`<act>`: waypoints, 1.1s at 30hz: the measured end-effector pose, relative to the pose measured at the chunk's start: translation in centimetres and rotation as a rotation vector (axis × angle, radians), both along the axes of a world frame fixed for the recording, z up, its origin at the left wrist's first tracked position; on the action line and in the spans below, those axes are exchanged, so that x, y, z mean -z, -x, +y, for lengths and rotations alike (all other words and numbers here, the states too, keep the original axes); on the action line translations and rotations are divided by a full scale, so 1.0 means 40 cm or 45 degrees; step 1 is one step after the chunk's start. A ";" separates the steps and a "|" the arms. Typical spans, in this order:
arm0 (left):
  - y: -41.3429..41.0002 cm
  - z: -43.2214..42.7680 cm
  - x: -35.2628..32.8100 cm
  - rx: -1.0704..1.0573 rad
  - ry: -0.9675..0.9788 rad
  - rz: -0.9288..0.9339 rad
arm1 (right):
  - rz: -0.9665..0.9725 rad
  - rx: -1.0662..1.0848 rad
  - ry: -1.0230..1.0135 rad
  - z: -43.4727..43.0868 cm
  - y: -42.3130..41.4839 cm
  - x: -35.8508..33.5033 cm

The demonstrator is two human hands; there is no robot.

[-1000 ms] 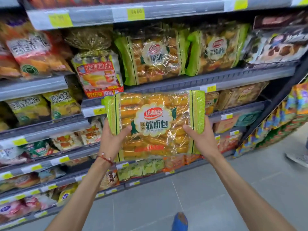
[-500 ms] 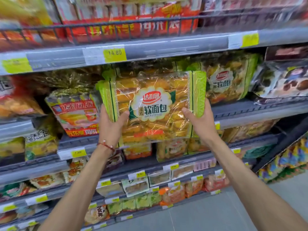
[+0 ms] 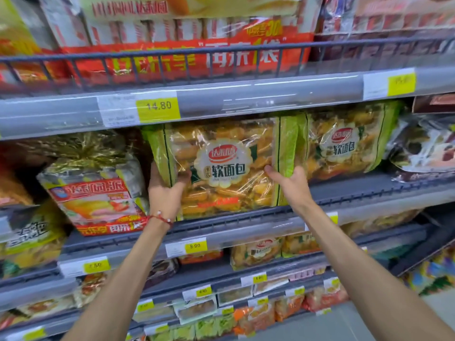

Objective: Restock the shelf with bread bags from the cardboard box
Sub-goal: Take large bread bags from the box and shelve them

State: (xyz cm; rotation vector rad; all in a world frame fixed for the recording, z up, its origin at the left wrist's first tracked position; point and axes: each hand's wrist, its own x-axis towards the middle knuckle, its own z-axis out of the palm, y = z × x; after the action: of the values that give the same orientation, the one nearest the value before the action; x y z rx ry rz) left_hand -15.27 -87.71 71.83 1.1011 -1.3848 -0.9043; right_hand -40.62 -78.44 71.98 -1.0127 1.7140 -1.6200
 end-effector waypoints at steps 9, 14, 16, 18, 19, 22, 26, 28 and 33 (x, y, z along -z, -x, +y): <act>-0.011 0.018 0.032 -0.089 -0.009 -0.246 | 0.019 -0.079 -0.023 0.024 -0.002 0.010; -0.022 0.053 0.053 -0.187 0.123 -0.352 | 0.132 0.100 -0.033 0.075 -0.026 0.031; -0.026 0.088 0.066 -0.219 0.133 -0.362 | 0.168 0.153 -0.005 0.100 -0.042 0.042; -0.025 0.135 0.078 -0.241 0.088 -0.318 | 0.169 0.186 0.017 0.129 -0.061 0.058; -0.026 0.158 0.082 -0.242 0.087 -0.289 | 0.173 0.196 0.032 0.146 -0.071 0.065; -0.028 0.219 0.096 -0.193 0.141 -0.198 | 0.172 0.247 0.053 0.199 -0.110 0.081; -0.022 0.302 0.106 0.053 0.081 -0.113 | 0.104 0.326 0.042 0.296 -0.187 0.107; -0.023 0.336 0.130 0.229 0.023 -0.096 | 0.088 0.347 0.041 0.353 -0.231 0.134; -0.050 0.417 0.221 0.658 -0.134 -0.078 | 0.045 0.516 -0.028 0.503 -0.358 0.228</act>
State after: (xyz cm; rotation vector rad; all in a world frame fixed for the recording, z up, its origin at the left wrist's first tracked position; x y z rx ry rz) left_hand -13.26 -71.02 63.00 0.8620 -1.7271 -1.3324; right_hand -26.28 -58.33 62.86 -0.7165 2.0549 -1.8288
